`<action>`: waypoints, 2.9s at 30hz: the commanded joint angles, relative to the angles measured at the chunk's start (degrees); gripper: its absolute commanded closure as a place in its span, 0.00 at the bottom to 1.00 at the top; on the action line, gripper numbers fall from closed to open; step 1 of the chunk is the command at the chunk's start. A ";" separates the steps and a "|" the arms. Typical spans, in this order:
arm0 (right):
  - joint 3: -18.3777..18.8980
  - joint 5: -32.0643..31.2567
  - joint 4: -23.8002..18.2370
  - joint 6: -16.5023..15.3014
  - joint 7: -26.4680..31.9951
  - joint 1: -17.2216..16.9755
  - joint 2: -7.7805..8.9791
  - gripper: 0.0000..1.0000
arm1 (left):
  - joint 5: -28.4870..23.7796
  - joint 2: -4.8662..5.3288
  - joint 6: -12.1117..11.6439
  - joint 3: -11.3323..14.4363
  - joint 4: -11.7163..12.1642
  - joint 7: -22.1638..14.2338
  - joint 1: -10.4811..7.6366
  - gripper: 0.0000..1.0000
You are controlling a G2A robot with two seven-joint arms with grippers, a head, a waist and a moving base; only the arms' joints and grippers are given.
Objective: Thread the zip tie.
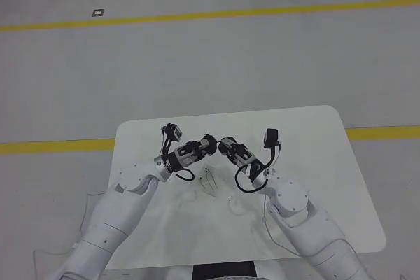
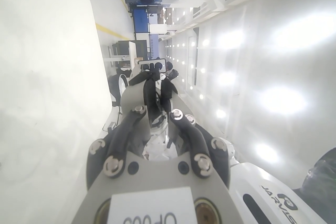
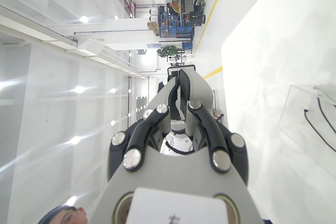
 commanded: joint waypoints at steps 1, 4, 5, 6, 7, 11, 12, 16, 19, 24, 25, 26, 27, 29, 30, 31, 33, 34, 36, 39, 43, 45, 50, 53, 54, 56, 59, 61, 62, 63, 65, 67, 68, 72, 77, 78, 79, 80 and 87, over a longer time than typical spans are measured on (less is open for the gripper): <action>0.04 -0.04 -0.14 0.07 -0.06 -0.10 -0.04 1.00 | -0.01 0.04 0.12 0.01 -0.03 -0.05 0.05 1.00; 0.18 -0.03 -0.49 -0.04 -0.23 -0.32 -0.11 1.00 | -0.03 0.10 0.35 0.03 -0.08 -0.14 0.07 1.00; 0.25 0.00 -0.61 -0.09 -0.27 -0.42 -0.13 1.00 | -0.04 0.12 0.42 0.04 -0.10 -0.17 0.06 1.00; 0.31 0.07 -0.70 -0.14 -0.29 -0.49 -0.15 1.00 | -0.04 0.14 0.45 0.04 -0.11 -0.21 0.05 1.00; 0.38 0.24 -0.77 -0.20 -0.30 -0.58 -0.17 0.82 | -0.03 0.15 0.48 0.04 -0.11 -0.24 0.03 1.00; 0.87 1.21 -0.95 -0.12 -0.28 -0.73 -0.26 0.00 | -0.15 0.25 0.46 -0.09 -0.12 -0.47 -0.02 1.00; 1.08 1.54 -0.93 -0.11 -0.13 -0.75 -0.27 0.00 | -0.20 0.29 0.46 -0.18 -0.15 -0.62 0.03 1.00; 2.30 3.39 -0.52 0.05 1.48 -0.71 -0.21 0.00 | 0.02 0.59 0.49 -0.77 -0.40 -1.65 0.37 1.00; 3.69 6.04 0.10 0.35 5.19 -0.48 -0.03 0.00 | -0.11 0.91 0.38 -1.54 -0.45 -3.24 0.62 1.00; 5.63 9.87 2.01 2.08 16.48 0.66 0.61 0.00 | -1.15 1.64 1.83 -2.90 -0.33 -9.22 0.64 1.00; 5.63 9.87 2.01 2.08 16.48 0.66 0.61 0.00 | -0.63 1.88 2.52 -3.35 0.01 -10.71 0.31 1.00; 5.63 9.87 2.01 2.08 16.48 0.66 0.61 0.00 | -0.63 1.88 2.52 -3.35 0.01 -10.71 0.31 1.00; 5.63 9.87 2.01 2.08 16.48 0.66 0.61 0.00 | -0.63 1.88 2.52 -3.35 0.01 -10.71 0.31 1.00; 5.63 9.87 2.01 2.08 16.48 0.66 0.61 0.00 | -0.63 1.88 2.52 -3.35 0.01 -10.71 0.31 1.00; 5.63 9.87 2.01 2.08 16.48 0.66 0.61 0.00 | -0.63 1.88 2.52 -3.35 0.01 -10.71 0.31 1.00; 5.63 9.87 2.01 2.08 16.48 0.66 0.61 0.00 | -0.63 1.88 2.52 -3.35 0.01 -10.71 0.31 1.00; 5.63 9.87 2.01 2.08 16.48 0.66 0.61 0.00 | -0.63 1.88 2.52 -3.35 0.01 -10.71 0.31 1.00; 5.63 9.87 2.01 2.08 16.48 0.66 0.61 0.00 | -0.69 1.86 2.63 -3.28 -0.09 -10.50 0.37 1.00; 5.45 11.98 2.26 2.20 18.39 0.56 0.58 0.00 | -1.30 1.87 3.07 -3.26 -0.61 -9.84 0.50 1.00; 6.38 16.32 4.68 3.71 27.53 2.21 0.92 0.00 | -1.92 2.41 3.94 -4.31 0.62 -14.59 0.09 1.00; 6.76 19.83 8.47 6.94 37.83 4.93 1.34 0.00 | -3.94 3.22 5.44 -5.71 2.60 -23.63 -0.67 1.00; 6.22 20.73 10.15 7.77 41.13 6.22 1.37 0.00 | -4.81 3.54 5.91 -6.29 3.67 -27.00 -1.01 1.00; 4.95 21.67 12.97 7.54 44.94 8.62 1.26 0.00 | -4.40 4.28 6.72 -6.81 5.66 -33.59 -2.00 1.00; 4.95 21.67 12.97 7.54 44.94 8.62 1.26 0.00 | -4.40 4.28 6.72 -6.81 5.66 -33.59 -2.00 1.00; 4.95 21.67 12.97 7.54 44.94 8.62 1.26 0.00 | -4.40 4.28 6.72 -6.81 5.66 -33.59 -2.00 1.00; 4.95 21.67 12.97 7.54 44.94 8.62 1.26 0.00 | -4.40 4.28 6.72 -6.81 5.66 -33.59 -2.00 1.00; 4.85 19.29 12.71 5.51 43.45 8.58 1.36 0.00 | -6.11 4.23 8.26 -6.30 5.33 -32.71 -1.47 1.00; 4.63 18.96 13.18 3.99 44.56 8.81 1.42 0.00 | -4.70 4.49 8.72 -6.15 6.43 -33.59 -1.91 1.00; 4.55 18.52 13.48 3.31 45.04 9.11 1.46 0.00 | -5.54 4.52 9.00 -5.97 6.58 -33.59 -1.97 1.00; 4.39 18.01 13.87 2.57 45.67 9.53 1.50 0.00 | -6.41 4.61 9.40 -5.67 6.75 -33.59 -2.08 1.00; 4.08 17.44 14.38 1.48 46.39 10.15 1.52 0.00 | -5.49 4.91 9.45 -5.13 7.07 -33.59 -2.60 1.00; 3.68 17.51 15.05 0.46 47.14 10.69 1.49 0.00 | -5.73 5.15 9.43 -4.47 7.60 -33.59 -2.96 1.00; 3.45 17.36 15.27 0.14 47.50 10.91 1.49 0.00 | -6.00 5.23 9.36 -4.23 7.93 -33.59 -3.10 1.00; 2.63 17.42 16.14 -0.55 48.14 11.48 1.44 0.28 | -6.33 5.55 9.18 -2.93 8.74 -33.59 -3.66 1.00; 1.90 17.64 17.20 -1.06 48.47 12.06 1.42 0.55 | -6.33 5.55 9.18 -2.93 8.74 -33.59 -3.66 1.00; 1.81 17.62 17.37 -1.09 48.46 12.15 1.42 0.57 | -6.33 5.55 9.18 -2.93 8.74 -33.59 -3.66 1.00; 1.72 17.52 17.54 -1.06 48.44 12.22 1.44 0.60 | -6.33 5.55 9.18 -2.93 8.74 -33.59 -3.66 1.00; 1.62 17.32 17.68 -1.03 48.44 12.31 1.47 0.64 | -6.33 5.55 9.18 -2.93 8.74 -33.59 -3.66 1.00; 1.53 15.67 17.75 -0.75 48.61 12.17 1.84 0.70 | -6.33 5.55 9.18 -2.93 8.74 -33.59 -3.66 1.00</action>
